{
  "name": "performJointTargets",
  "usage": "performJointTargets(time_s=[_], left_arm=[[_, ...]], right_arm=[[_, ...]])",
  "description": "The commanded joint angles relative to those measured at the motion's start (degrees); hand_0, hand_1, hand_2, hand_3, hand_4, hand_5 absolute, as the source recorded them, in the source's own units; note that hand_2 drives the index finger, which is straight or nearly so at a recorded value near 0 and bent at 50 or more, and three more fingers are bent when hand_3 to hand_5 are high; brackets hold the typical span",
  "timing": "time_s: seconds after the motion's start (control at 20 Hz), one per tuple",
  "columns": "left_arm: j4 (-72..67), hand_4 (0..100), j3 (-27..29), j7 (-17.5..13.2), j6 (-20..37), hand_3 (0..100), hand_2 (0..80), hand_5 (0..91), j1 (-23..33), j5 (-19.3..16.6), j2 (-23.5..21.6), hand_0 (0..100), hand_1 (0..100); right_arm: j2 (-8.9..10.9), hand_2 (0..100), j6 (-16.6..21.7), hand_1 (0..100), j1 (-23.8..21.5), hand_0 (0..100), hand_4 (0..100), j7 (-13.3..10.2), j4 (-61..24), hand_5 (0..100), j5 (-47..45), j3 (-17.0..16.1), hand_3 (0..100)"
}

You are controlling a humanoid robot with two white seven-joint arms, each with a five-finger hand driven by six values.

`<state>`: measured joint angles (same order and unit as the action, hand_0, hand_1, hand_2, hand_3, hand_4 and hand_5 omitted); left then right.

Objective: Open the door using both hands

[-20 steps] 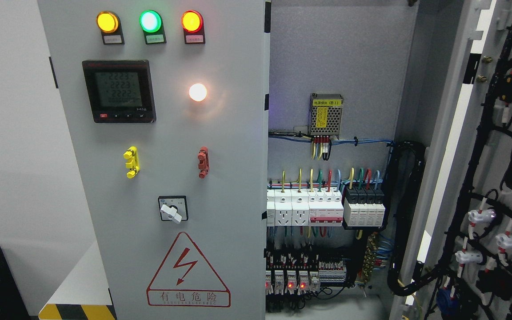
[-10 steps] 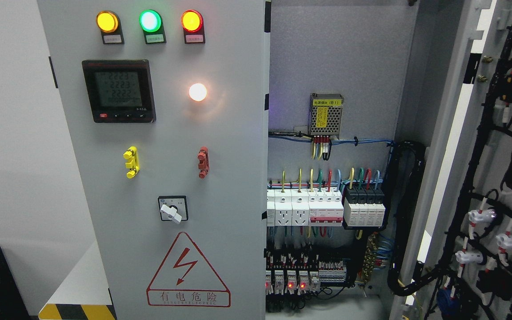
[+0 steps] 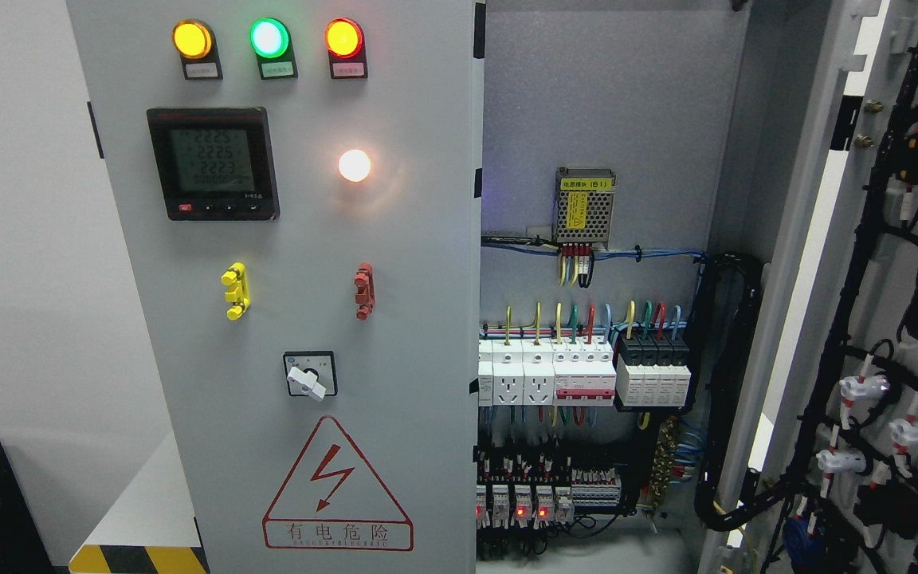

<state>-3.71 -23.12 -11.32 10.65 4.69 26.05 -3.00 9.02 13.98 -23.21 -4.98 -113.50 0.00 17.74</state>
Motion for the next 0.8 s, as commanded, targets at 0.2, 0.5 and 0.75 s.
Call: performJointTargets(time_s=[0.2,0.5,0.75], left_arm=[[-0.1,0,2.5,0.2,0.0,0,0.0,0.0,-0.6,-0.2,-0.2,0,0],[0.2,0,2.5,0.7,-0.3,0,0.0,0.0,-0.6,-0.1,-0.2,0,0],[0.2,0,2.4,0.8,-0.5,0,0.0,0.0,-0.6,-0.2,0.0,0,0]], right_arm=[[-2.95,0,0.0,0,9.7,0,0,-0.2,-5.7,0,-1.0,2.7,0],[-4.36,0,-4.7,0,16.3,0,0,-0.3,-3.4,0,-6.9,3.4,0],[-5.41,0,-6.9,0,21.4,0,0,-0.4,-3.0,0,-11.7,2.9,0]])
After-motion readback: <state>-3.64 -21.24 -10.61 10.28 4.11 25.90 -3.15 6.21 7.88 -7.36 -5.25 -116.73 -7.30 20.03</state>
